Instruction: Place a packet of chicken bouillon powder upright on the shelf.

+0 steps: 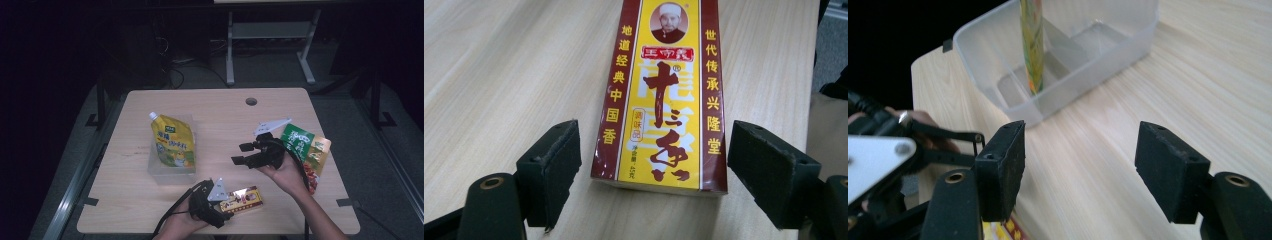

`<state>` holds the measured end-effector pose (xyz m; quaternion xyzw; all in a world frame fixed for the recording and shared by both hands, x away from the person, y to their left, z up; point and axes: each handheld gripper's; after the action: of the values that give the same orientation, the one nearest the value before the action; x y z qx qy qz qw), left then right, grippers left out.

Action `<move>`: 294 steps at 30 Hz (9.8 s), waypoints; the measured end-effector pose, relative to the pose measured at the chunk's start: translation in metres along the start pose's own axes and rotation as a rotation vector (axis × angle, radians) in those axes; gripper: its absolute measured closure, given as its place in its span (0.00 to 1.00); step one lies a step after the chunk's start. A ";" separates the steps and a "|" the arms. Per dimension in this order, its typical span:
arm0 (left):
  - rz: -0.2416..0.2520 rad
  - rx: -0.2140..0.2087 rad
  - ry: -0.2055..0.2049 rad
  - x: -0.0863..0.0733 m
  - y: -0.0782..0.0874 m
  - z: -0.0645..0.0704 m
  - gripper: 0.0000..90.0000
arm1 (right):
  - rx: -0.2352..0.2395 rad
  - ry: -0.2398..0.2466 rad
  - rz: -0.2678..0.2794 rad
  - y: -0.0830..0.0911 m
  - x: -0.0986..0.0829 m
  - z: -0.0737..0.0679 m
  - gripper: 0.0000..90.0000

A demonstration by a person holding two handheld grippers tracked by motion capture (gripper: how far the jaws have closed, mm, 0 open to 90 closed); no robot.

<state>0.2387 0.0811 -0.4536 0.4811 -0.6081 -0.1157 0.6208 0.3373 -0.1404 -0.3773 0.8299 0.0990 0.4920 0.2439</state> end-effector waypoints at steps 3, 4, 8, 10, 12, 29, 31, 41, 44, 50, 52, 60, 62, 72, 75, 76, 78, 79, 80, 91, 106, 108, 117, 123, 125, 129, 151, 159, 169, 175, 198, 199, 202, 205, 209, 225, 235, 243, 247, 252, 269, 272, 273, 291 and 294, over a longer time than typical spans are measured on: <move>-0.005 0.010 -0.017 0.001 -0.003 0.000 0.24 | -0.014 -0.012 -0.005 0.007 -0.008 0.000 0.39; -0.009 0.008 -0.017 0.001 -0.004 0.001 0.25 | -0.021 -0.014 -0.002 0.010 -0.012 0.000 0.39; -0.019 0.010 -0.031 0.001 -0.007 0.003 0.29 | -0.038 -0.026 -0.008 0.017 -0.023 -0.001 0.36; -0.022 0.013 -0.029 0.001 -0.009 0.005 0.31 | -0.052 -0.028 -0.005 0.020 -0.030 -0.003 0.36; -0.024 0.014 -0.029 0.002 -0.009 0.005 0.31 | -0.073 -0.030 -0.011 0.023 -0.035 -0.003 0.36; -0.012 0.032 0.008 0.005 -0.004 0.007 0.36 | -0.082 -0.092 -0.034 0.025 -0.054 -0.002 0.34; 0.003 0.054 0.018 0.006 -0.002 0.005 0.36 | -0.082 -0.095 -0.036 0.024 -0.054 -0.001 0.34; 0.076 0.194 0.102 0.019 0.018 -0.013 0.36 | -0.073 -0.134 0.025 0.029 -0.057 0.003 0.31; 0.099 0.216 0.122 0.026 0.022 -0.019 0.36 | -0.065 -0.152 0.042 0.030 -0.056 0.005 0.30; 0.134 0.273 0.148 0.035 0.027 -0.024 0.36 | -0.010 -0.220 0.103 0.032 -0.057 0.013 0.29; 0.143 0.290 0.160 0.037 0.027 -0.024 0.36 | 0.027 -0.253 0.141 0.032 -0.058 0.018 0.30; 0.170 0.345 0.181 0.041 0.025 -0.023 0.36 | 0.137 -0.345 0.192 0.024 -0.057 0.027 0.36; 0.175 0.356 0.193 0.042 0.025 -0.024 0.36 | 0.157 -0.355 0.193 0.022 -0.056 0.027 0.38; 0.183 0.370 0.227 0.042 0.020 -0.023 0.36 | 0.170 -0.409 0.234 0.017 -0.049 0.024 0.47; 0.172 0.368 0.232 0.041 0.018 -0.022 0.35 | 0.153 -0.416 0.245 0.015 -0.049 0.025 0.49; 0.166 0.368 0.234 0.041 0.017 -0.021 0.35 | 0.154 -0.432 0.241 0.015 -0.049 0.024 0.49; 0.163 0.368 0.235 0.041 0.016 -0.021 0.35 | 0.146 -0.437 0.247 0.014 -0.049 0.024 0.50; 0.159 0.366 0.239 0.041 0.016 -0.020 0.35 | 0.143 -0.440 0.250 0.014 -0.049 0.024 0.51; 0.158 0.365 0.243 0.041 0.015 -0.020 0.35 | 0.142 -0.442 0.255 0.014 -0.049 0.024 0.51; 0.130 0.337 0.257 0.036 0.008 -0.018 0.34 | 0.129 -0.400 0.288 0.014 -0.045 0.015 0.67; 0.143 0.267 0.236 0.028 0.011 -0.014 0.30 | 0.086 -0.237 0.173 0.017 -0.025 -0.002 0.75; 0.139 0.254 0.234 0.025 0.012 -0.013 0.30 | 0.084 -0.212 0.168 0.019 -0.024 -0.001 0.75; 0.156 0.174 0.197 0.018 0.016 -0.002 0.28 | 0.048 -0.117 0.108 0.024 -0.012 0.005 0.75; 0.156 0.104 0.168 0.010 0.017 -0.003 0.26 | 0.056 -0.031 0.056 0.019 0.003 0.003 0.75; 0.162 0.086 0.168 0.008 0.018 -0.001 0.26 | 0.070 -0.009 0.046 0.017 0.007 0.004 0.75; 0.174 0.056 0.152 0.006 0.019 0.001 0.26 | 0.097 0.033 0.044 0.014 0.016 0.005 0.75; 0.210 -0.018 0.105 0.007 0.021 0.014 0.26 | 0.226 0.208 0.006 -0.015 0.069 -0.016 0.75; 0.218 -0.018 0.109 0.007 0.021 0.014 0.26 | 0.252 0.258 -0.007 -0.027 0.081 -0.021 0.75; 0.212 -0.028 0.077 0.008 0.019 0.015 0.26 | 0.276 0.306 -0.028 -0.044 0.098 -0.030 0.75; 0.221 -0.032 0.082 0.007 0.019 0.016 0.26 | 0.295 0.342 -0.032 -0.055 0.110 -0.035 0.75; 0.226 -0.026 0.071 0.007 0.023 0.015 0.26 | 0.338 0.362 -0.087 -0.101 0.125 -0.036 0.74; 0.227 -0.028 0.076 0.008 0.023 0.015 0.26 | 0.336 0.363 -0.091 -0.102 0.124 -0.036 0.74; 0.228 -0.030 0.078 0.007 0.023 0.016 0.26 | 0.342 0.352 -0.092 -0.107 0.123 -0.034 0.74; 0.228 -0.032 0.076 0.008 0.023 0.016 0.26 | 0.344 0.346 -0.099 -0.110 0.121 -0.033 0.74; 0.228 -0.034 0.077 0.007 0.023 0.016 0.26 | 0.338 0.354 -0.113 -0.114 0.119 -0.032 0.74; 0.229 -0.042 0.076 0.008 0.022 0.017 0.26 | 0.307 0.351 -0.129 -0.127 0.102 -0.031 0.74; 0.229 -0.042 0.081 0.007 0.022 0.017 0.26 | 0.274 0.355 -0.118 -0.136 0.083 -0.031 0.74; 0.227 -0.042 0.084 0.008 0.022 0.018 0.26 | 0.269 0.349 -0.141 -0.145 0.077 -0.029 0.73; 0.229 -0.040 0.075 0.008 0.022 0.017 0.26 | 0.259 0.348 -0.163 -0.150 0.074 -0.029 0.72; 0.233 -0.040 0.082 0.008 0.022 0.017 0.26 | 0.257 0.354 -0.180 -0.154 0.071 -0.030 0.71; 0.225 -0.042 0.070 0.008 0.021 0.019 0.26 | 0.261 0.324 -0.178 -0.148 0.067 -0.030 0.65; 0.224 -0.039 0.074 0.008 0.021 0.019 0.27 | 0.260 0.325 -0.173 -0.145 0.067 -0.030 0.62; 0.224 -0.038 0.074 0.008 0.021 0.019 0.27 | 0.261 0.321 -0.170 -0.144 0.067 -0.030 0.61; 0.215 -0.054 0.086 0.009 0.019 0.018 0.30 | 0.252 0.276 -0.095 -0.107 0.064 -0.026 0.55; 0.217 -0.054 0.091 0.009 0.018 0.018 0.30 | 0.243 0.269 -0.091 -0.099 0.062 -0.024 0.54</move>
<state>0.2174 0.0759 -0.4379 0.4002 -0.6243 -0.0423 0.6696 0.3550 -0.0222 -0.3698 0.7746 0.2270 0.5715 0.1482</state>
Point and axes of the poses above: each handheld gripper's, and its own axes: y roughly backward along the jaws, x roughly out of its top, z roughly to its right, and after that the axes turned 13 degrees about x, right-handed
